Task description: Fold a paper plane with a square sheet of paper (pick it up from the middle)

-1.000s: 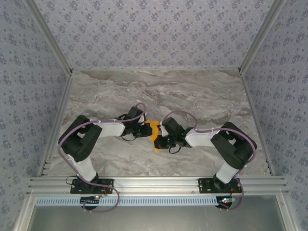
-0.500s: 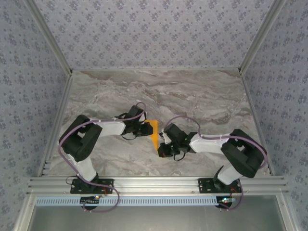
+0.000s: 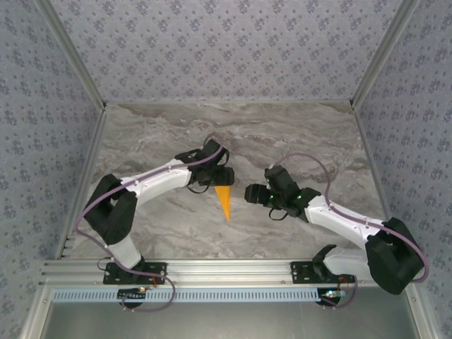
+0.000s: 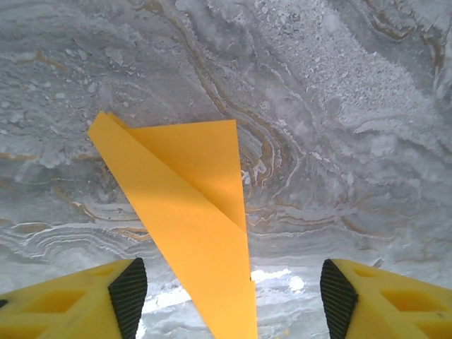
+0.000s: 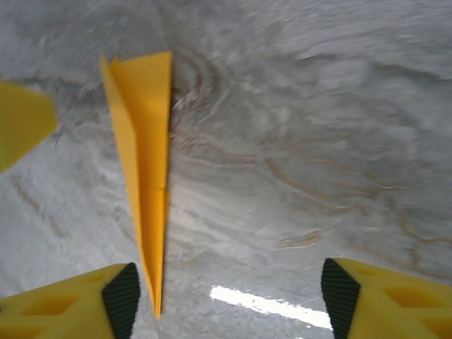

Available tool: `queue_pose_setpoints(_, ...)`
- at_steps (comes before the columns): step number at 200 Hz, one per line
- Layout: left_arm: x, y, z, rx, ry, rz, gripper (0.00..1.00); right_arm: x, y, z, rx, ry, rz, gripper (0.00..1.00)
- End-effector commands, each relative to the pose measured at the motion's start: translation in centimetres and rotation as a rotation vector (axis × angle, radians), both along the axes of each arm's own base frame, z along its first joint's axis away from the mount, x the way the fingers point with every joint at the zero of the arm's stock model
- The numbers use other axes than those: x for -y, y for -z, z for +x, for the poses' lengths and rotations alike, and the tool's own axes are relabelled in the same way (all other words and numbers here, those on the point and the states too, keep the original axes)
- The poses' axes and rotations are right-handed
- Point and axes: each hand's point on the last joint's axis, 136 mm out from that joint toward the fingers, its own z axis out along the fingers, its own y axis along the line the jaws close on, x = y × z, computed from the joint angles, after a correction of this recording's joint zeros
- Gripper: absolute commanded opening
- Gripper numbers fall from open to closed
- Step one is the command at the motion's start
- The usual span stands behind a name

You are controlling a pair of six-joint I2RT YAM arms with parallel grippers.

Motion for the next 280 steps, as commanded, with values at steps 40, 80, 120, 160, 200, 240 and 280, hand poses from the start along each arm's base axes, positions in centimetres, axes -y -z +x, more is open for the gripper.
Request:
queue_pose_setpoints(40,-0.7,4.2,-1.0,-0.090,0.002,0.326,0.68,5.1,2.0,-0.6,-0.037,0.179,-0.071,0.89)
queue_pose_setpoints(80,-1.1,5.1,-0.3,-0.094,-0.021,0.425,0.57,5.6,1.8,-0.7,-0.039,0.204,-0.063,0.90)
queue_pose_setpoints(120,-1.8,3.6,-0.4,-0.057,-0.068,0.403,0.41,5.6,2.0,-0.5,-0.047,0.200,-0.071,0.90)
queue_pose_setpoints(160,-2.0,3.5,-0.5,-0.048,-0.091,0.382,0.23,5.3,2.0,-0.3,-0.056,0.196,-0.068,0.89)
queue_pose_setpoints(200,-2.0,2.9,-0.2,-0.028,-0.094,0.367,0.02,5.4,1.7,-0.2,-0.056,0.197,-0.070,0.89)
queue_pose_setpoints(240,-1.2,-2.3,-0.4,0.066,-0.057,0.214,0.00,5.3,0.6,0.0,-0.034,0.195,-0.053,0.89)
queue_pose_setpoints(280,1.1,-6.9,-1.3,0.156,0.017,-0.105,0.00,5.7,-1.1,0.4,0.013,0.214,-0.036,0.89)
